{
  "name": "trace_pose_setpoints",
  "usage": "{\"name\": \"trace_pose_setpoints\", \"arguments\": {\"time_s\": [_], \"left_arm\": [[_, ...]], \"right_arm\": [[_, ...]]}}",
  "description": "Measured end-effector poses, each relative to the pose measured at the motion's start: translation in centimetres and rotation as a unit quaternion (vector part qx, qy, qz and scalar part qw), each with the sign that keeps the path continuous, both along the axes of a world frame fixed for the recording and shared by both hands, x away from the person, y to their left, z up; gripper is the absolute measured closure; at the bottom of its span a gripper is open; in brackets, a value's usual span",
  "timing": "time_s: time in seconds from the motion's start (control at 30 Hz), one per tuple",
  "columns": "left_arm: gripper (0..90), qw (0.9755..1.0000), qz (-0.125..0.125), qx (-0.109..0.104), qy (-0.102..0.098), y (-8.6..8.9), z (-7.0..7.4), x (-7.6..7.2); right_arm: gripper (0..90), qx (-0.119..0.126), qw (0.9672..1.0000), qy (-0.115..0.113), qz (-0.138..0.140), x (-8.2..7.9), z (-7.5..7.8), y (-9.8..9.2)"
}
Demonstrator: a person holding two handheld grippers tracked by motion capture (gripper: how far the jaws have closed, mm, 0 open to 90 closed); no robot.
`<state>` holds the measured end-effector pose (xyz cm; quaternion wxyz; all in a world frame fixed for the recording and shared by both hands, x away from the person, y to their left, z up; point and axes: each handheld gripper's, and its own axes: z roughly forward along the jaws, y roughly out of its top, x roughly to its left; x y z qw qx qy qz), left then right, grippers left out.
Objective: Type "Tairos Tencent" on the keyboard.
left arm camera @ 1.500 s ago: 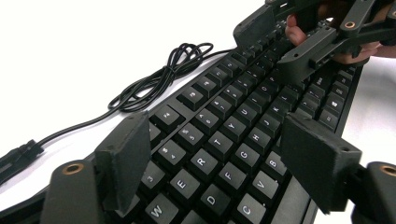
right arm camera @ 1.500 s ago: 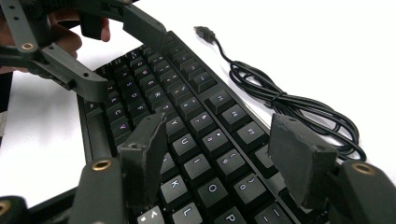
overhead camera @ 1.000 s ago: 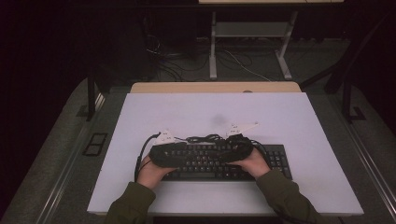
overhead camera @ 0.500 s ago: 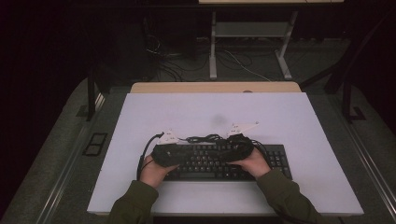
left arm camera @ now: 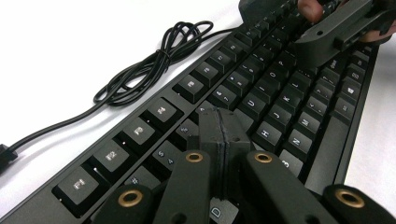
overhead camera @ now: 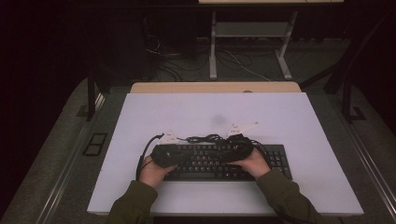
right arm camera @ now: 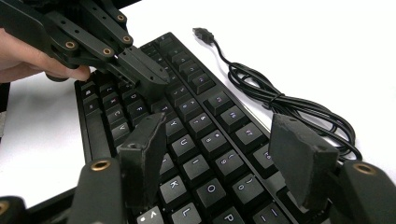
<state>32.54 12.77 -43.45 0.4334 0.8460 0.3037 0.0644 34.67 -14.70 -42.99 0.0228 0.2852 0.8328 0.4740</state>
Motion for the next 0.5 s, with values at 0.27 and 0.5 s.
{"name": "trace_pose_setpoints", "arguments": {"time_s": [0.27,0.5], "left_arm": [[88.8,1.0000,0.000,0.009,0.003,0.07,-0.15,0.00],[88.9,0.9999,0.000,0.010,0.004,0.11,-0.16,0.01]], "right_arm": [[36.4,0.000,1.0000,0.000,0.000,0.00,0.01,-0.01],[36.4,-0.001,1.0000,0.001,-0.001,0.02,0.00,-0.04]]}}
